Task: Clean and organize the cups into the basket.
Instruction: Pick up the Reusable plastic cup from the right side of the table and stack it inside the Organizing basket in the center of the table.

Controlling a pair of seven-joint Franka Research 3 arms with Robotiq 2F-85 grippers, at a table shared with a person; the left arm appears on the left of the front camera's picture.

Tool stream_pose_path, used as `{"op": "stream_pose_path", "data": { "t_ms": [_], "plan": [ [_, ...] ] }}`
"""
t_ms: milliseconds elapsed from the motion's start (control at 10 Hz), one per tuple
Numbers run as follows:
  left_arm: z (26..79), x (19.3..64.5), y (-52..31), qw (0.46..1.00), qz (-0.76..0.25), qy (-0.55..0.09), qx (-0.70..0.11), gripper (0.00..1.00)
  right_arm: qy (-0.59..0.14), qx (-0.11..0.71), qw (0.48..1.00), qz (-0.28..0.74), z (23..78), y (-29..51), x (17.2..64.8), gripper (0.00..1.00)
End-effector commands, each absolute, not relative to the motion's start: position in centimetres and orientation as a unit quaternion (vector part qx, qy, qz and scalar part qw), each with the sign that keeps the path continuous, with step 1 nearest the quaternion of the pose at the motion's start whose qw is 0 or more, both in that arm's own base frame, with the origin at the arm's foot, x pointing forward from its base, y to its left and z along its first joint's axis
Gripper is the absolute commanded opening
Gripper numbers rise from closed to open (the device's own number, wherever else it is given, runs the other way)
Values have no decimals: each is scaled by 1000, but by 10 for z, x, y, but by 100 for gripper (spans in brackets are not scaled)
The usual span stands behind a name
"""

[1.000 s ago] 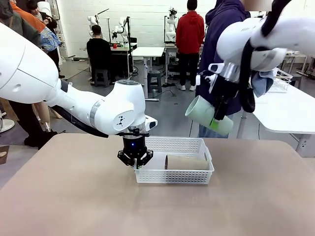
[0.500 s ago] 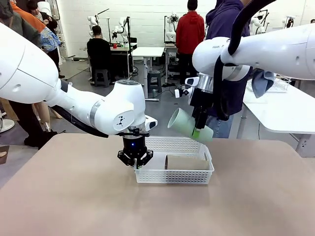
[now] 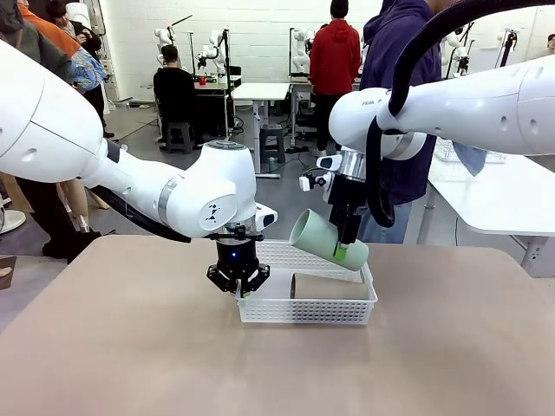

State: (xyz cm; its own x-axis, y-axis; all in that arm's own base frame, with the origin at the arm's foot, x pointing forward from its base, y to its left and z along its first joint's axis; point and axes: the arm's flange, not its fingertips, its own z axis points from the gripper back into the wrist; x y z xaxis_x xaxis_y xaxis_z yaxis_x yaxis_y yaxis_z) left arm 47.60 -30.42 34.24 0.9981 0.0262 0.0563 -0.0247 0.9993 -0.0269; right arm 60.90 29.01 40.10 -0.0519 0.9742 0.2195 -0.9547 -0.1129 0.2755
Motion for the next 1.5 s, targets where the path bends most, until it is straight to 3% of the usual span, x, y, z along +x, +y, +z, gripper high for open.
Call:
{"op": "stream_pose_path", "data": {
  "t_ms": [0,600,800,1400],
  "plan": [
    [342,475,-304,999,11,-28,-12,0,23,166,654,738,388,291,619,82],
    [342,475,-304,999,11,-28,-12,0,23,191,620,761,353,295,620,82],
    [342,475,-304,999,11,-28,-12,0,26,201,611,765,355,293,619,100],
    [342,475,-304,999,11,-28,-12,0,-12,215,612,761,366,287,618,100]
  ]
}}
